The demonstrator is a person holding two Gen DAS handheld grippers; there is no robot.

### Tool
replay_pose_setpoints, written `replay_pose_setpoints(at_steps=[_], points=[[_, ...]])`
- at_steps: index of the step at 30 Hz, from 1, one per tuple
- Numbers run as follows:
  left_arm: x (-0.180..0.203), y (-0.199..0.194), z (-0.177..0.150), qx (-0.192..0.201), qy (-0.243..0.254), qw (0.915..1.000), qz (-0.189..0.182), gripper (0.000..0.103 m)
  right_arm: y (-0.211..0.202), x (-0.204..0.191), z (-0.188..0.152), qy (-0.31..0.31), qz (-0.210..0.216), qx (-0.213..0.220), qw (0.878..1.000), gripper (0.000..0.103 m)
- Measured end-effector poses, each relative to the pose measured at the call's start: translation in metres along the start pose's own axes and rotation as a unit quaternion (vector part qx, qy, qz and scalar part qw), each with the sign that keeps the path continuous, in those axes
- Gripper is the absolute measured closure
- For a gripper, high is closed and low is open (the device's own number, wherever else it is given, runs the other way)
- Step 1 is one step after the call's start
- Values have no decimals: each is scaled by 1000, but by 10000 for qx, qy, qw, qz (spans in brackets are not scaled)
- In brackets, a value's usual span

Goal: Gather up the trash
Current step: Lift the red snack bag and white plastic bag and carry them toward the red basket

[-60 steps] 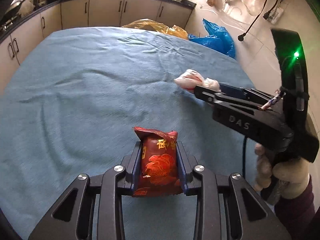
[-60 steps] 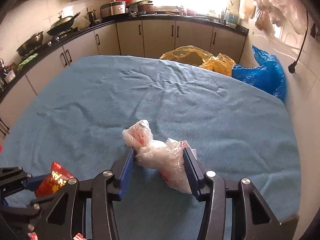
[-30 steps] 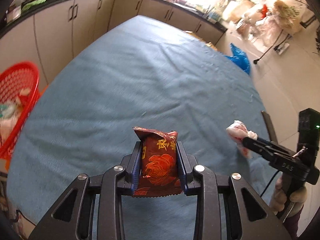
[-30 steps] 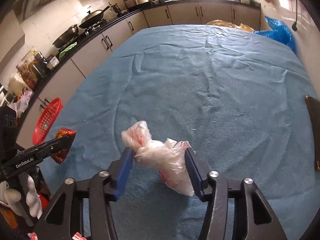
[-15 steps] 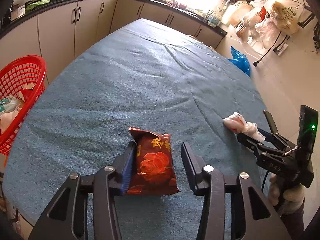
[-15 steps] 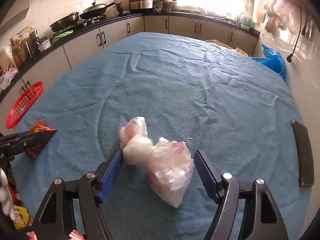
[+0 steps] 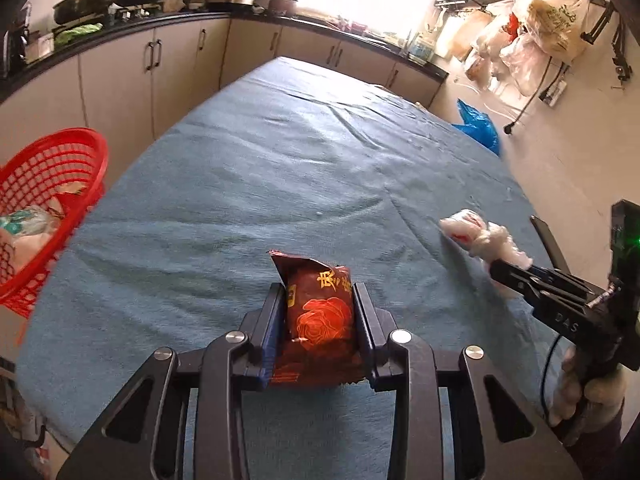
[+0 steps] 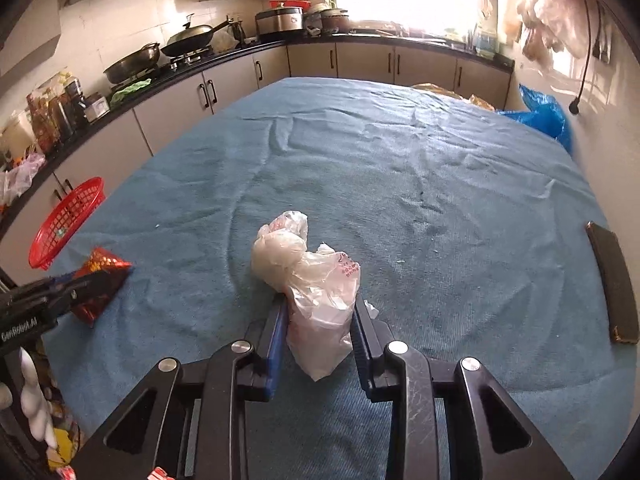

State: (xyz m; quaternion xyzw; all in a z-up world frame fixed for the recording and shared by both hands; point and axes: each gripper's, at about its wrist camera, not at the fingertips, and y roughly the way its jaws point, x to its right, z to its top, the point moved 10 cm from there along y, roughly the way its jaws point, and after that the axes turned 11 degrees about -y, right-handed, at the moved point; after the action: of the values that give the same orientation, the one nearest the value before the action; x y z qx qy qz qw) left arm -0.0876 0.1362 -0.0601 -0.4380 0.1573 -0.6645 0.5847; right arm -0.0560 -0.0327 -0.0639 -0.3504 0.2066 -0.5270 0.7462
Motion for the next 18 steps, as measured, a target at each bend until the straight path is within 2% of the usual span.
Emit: replay_pose_setpoints(at_steps=[6,10,18], points=[[-18,-17,8,140,-182,9996,166,71,-13,-18,6,3,194,158,9997,71],[-30,-28,13,246,-264,9989,308,71,-19,-32,9,164,481,214,9985,71],[-46,-49,20,605,-126,9952,763,71,-20,-77,13,193,930,288,9951,70]])
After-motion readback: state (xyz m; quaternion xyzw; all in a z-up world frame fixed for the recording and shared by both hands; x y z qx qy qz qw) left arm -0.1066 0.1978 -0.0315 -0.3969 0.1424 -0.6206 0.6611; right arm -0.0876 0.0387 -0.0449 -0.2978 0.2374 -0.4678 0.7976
